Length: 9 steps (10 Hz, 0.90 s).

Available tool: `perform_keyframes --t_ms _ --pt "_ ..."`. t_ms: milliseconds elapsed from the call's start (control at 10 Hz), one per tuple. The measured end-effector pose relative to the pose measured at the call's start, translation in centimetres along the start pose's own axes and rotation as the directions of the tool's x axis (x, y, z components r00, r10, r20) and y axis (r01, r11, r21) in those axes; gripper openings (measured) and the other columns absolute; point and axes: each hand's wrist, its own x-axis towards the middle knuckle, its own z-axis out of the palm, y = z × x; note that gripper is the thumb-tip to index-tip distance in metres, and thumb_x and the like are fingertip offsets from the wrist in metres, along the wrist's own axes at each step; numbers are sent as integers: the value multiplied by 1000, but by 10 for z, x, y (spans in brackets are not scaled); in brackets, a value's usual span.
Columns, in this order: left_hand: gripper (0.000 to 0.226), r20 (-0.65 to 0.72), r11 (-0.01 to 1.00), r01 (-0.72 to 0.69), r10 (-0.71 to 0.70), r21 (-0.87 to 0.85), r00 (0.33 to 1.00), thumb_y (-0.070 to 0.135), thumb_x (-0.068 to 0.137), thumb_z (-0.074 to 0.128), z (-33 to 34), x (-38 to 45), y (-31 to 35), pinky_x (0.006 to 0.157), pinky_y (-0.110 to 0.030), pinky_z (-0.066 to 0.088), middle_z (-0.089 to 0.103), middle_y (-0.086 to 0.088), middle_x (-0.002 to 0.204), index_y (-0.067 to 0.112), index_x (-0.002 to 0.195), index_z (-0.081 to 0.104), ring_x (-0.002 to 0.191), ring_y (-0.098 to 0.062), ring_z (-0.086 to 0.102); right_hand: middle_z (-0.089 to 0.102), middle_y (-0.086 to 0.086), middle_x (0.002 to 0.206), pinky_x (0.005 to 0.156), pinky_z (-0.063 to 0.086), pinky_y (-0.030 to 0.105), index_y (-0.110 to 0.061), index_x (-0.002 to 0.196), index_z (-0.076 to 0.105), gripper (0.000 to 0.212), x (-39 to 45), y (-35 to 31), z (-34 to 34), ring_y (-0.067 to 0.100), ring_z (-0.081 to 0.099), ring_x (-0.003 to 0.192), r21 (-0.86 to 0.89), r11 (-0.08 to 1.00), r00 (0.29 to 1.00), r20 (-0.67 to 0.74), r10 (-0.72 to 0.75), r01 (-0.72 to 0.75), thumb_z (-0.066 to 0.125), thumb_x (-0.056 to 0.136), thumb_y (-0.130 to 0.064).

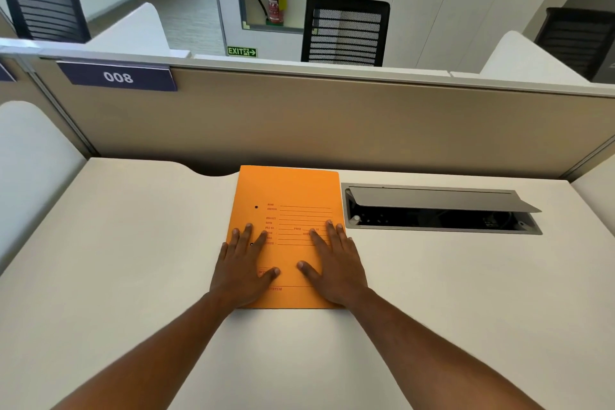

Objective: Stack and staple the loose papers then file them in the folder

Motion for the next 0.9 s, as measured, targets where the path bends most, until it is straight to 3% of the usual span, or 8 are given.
perform_keyframes --t_ms 600,800,900 --pt "93 24 1000 -4 4 11 1000 77 85 36 -3 2 3 121 -52 4 -12 -2 166 32 157 -1 152 -31 -9 -8 0 173 126 4 54 -40 161 2 90 6 2 -7 28 -10 159 -22 1000 996 89 8 -6 21 86 -86" --pt "83 -4 999 -21 21 41 1000 64 95 29 -26 -6 11 123 -46 3 -11 -3 166 21 157 -2 153 -28 -9 -3 1 173 127 8 53 -28 163 6 90 6 4 -30 26 -5 159 15 1000 987 161 22 -24 30 92 -78" --pt "76 -52 999 -45 47 29 998 57 99 25 -36 -11 20 124 -44 3 -9 -3 166 16 157 -2 153 -25 -9 -3 1 173 128 7 50 -22 163 4 89 0 3 -42 24 -5 159 -9 1000 991 132 21 -20 30 96 -73"
